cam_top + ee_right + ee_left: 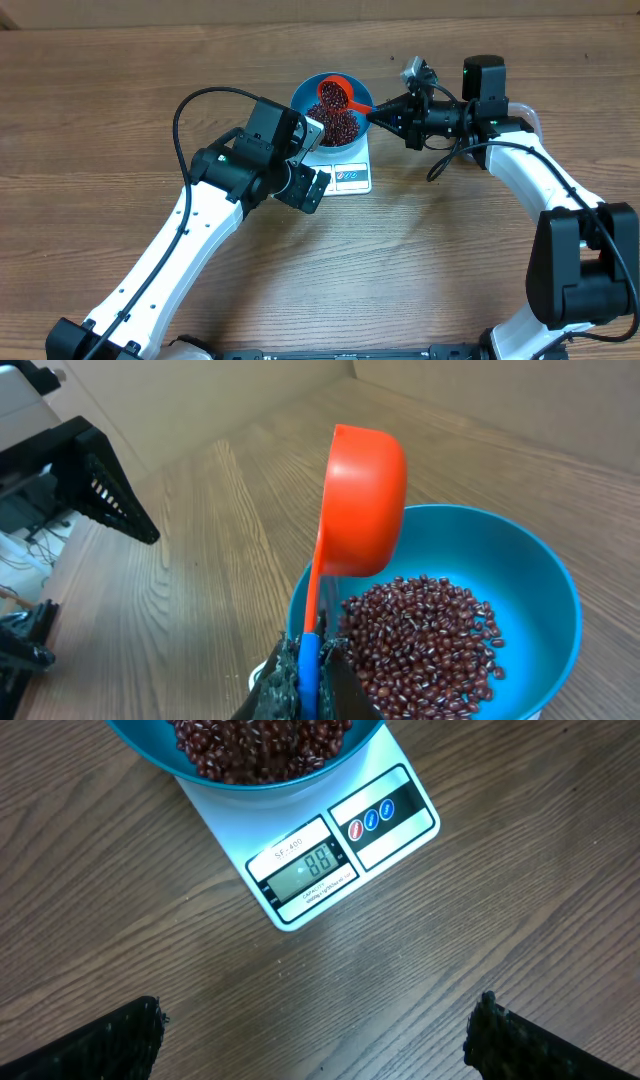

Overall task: Scoop item into bowl and weigh 150g on scale
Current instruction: 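Tilt the red cup to pour beans into the teal bowl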

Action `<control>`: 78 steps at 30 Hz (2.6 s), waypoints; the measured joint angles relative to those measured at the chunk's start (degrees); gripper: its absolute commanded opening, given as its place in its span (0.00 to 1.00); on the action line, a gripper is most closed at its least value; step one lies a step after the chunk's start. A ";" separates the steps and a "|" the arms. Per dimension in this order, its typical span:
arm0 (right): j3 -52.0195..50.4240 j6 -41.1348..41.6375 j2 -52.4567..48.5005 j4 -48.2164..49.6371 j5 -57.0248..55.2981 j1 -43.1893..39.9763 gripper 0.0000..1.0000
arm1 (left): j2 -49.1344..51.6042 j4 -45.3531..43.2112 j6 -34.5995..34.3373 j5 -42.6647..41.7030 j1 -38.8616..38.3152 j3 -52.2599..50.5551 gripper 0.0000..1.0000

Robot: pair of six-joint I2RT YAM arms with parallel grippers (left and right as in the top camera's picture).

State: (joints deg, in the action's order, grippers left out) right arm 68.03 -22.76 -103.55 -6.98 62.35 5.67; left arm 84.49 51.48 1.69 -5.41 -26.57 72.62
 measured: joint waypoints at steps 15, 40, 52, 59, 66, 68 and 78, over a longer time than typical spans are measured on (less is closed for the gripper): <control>0.00 -1.09 0.00 -0.02 -1.81 -0.02 0.04 | 0.00 0.00 0.00 0.02 0.00 0.02 1.00; 0.00 -8.98 0.00 0.00 -1.95 0.00 0.04 | 0.00 0.00 0.00 0.00 0.00 0.02 1.00; 0.00 -21.88 0.00 0.04 -1.95 0.00 0.04 | 0.00 0.00 0.00 0.00 0.00 0.02 1.00; 0.00 -23.41 0.00 0.04 -1.95 -0.02 0.04 | 0.00 -0.02 0.00 0.00 0.00 0.00 1.00; 0.00 -23.80 0.02 0.07 -1.95 -0.02 0.04 | 0.00 0.00 0.00 0.00 0.00 0.00 1.00; 0.00 -23.82 0.00 0.04 -1.95 -0.02 0.04 | 0.00 0.00 0.00 0.00 0.00 0.02 1.00; 0.00 -23.80 0.02 0.04 -1.95 -0.02 0.04 | 0.00 0.00 0.00 0.00 0.00 0.00 0.99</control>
State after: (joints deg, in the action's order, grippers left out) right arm 68.03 -46.57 -103.53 -6.94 60.40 5.65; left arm 84.49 51.48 1.69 -5.41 -26.57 72.62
